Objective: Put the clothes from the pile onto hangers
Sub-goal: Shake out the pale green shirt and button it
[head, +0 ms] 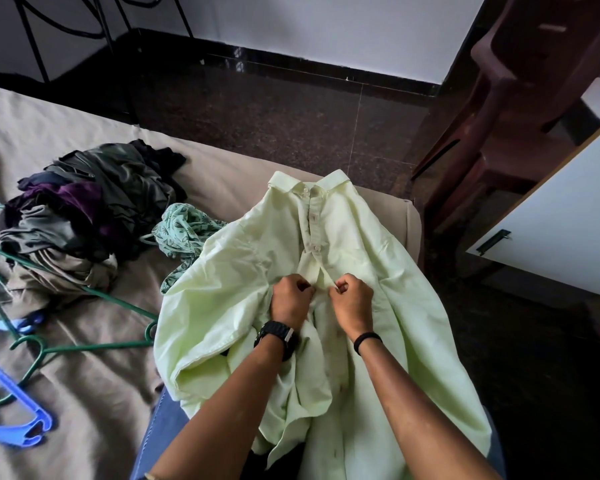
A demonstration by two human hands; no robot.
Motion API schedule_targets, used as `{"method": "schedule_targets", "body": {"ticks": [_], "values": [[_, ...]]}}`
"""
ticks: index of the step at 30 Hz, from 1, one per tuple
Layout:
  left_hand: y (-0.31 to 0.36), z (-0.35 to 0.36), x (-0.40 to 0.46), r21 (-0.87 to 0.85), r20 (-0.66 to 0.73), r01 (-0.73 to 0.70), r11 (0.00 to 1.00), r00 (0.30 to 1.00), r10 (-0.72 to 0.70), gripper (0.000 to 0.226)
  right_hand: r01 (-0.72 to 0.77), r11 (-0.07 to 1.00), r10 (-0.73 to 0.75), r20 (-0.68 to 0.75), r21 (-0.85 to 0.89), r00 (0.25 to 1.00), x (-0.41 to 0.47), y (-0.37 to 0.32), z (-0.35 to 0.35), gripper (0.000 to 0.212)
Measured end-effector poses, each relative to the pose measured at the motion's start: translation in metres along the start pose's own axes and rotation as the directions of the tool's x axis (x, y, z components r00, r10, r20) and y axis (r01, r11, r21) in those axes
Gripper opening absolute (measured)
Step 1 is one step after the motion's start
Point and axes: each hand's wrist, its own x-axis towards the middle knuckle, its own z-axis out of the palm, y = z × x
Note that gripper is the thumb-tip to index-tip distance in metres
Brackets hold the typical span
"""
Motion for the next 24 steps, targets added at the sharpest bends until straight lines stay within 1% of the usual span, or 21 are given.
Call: {"method": "schedule_targets", "body": {"ticks": [2, 4, 5, 7, 9, 11, 12, 14, 17, 19, 21, 22, 24], "values": [[0.005, -0.002, -0.004, -0.042, -0.013, -0.027, 0.999, 1.000, 0.026, 0.009, 0.082, 0.996, -0.084, -0.059, -0.033, 0.995, -0.002, -0.008, -0.004, 0.013], [0.014, -0.003, -0.007, -0.098, -0.001, -0.030, 0.995, 1.000, 0.030, 0.009, 0.181, 0.979, -0.188, -0.067, -0.090, 0.980, -0.006, -0.016, -0.007, 0.004], [0.016, -0.003, -0.007, -0.138, 0.015, -0.022, 0.990, 1.000, 0.025, 0.007, 0.227, 0.966, -0.235, -0.053, -0.120, 0.971, -0.007, -0.020, -0.008, 0.002], [0.019, -0.004, -0.007, -0.222, 0.054, 0.004, 0.975, 0.998, 0.008, 0.005, 0.300, 0.934, -0.306, 0.002, -0.194, 0.952, -0.008, -0.027, -0.011, 0.005], [0.020, -0.006, -0.009, -0.285, 0.087, 0.035, 0.958, 0.996, -0.010, 0.012, 0.363, 0.892, -0.357, 0.073, -0.270, 0.931, -0.007, -0.029, -0.015, 0.009], [0.019, -0.009, -0.012, -0.381, 0.120, 0.090, 0.920, 0.992, -0.047, 0.018, 0.413, 0.855, -0.391, 0.135, -0.312, 0.911, -0.006, -0.030, -0.018, 0.013], [0.019, -0.010, -0.014, -0.448, 0.148, 0.135, 0.884, 0.986, -0.076, 0.019, 0.435, 0.841, -0.406, 0.154, -0.322, 0.901, -0.006, -0.029, -0.018, 0.014], [0.021, -0.014, -0.019, -0.585, 0.237, 0.244, 0.773, 0.963, -0.125, 0.019, 0.472, 0.814, -0.439, 0.173, -0.338, 0.882, -0.008, -0.029, -0.019, 0.013], [0.023, -0.016, -0.024, -0.697, 0.339, 0.367, 0.616, 0.926, -0.168, 0.021, 0.525, 0.772, -0.489, 0.194, -0.358, 0.850, -0.011, -0.033, -0.017, 0.015], [0.024, -0.016, -0.026, -0.743, 0.359, 0.417, 0.523, 0.909, -0.213, 0.021, 0.553, 0.757, -0.511, 0.214, -0.347, 0.833, -0.014, -0.035, -0.016, 0.020], [0.023, -0.015, -0.026, -0.778, 0.377, 0.451, 0.436, 0.892, -0.249, 0.024, 0.544, 0.774, -0.508, 0.195, -0.323, 0.839, -0.015, -0.035, -0.016, 0.022], [0.024, -0.015, -0.027, -0.793, 0.388, 0.456, 0.403, 0.889, -0.243, 0.025, 0.534, 0.787, -0.504, 0.177, -0.310, 0.845, -0.015, -0.035, -0.016, 0.022], [0.023, -0.014, -0.028, -0.810, 0.388, 0.443, 0.384, 0.896, -0.216, 0.022, 0.511, 0.815, -0.487, 0.156, -0.273, 0.859, -0.015, -0.034, -0.017, 0.017]]}}
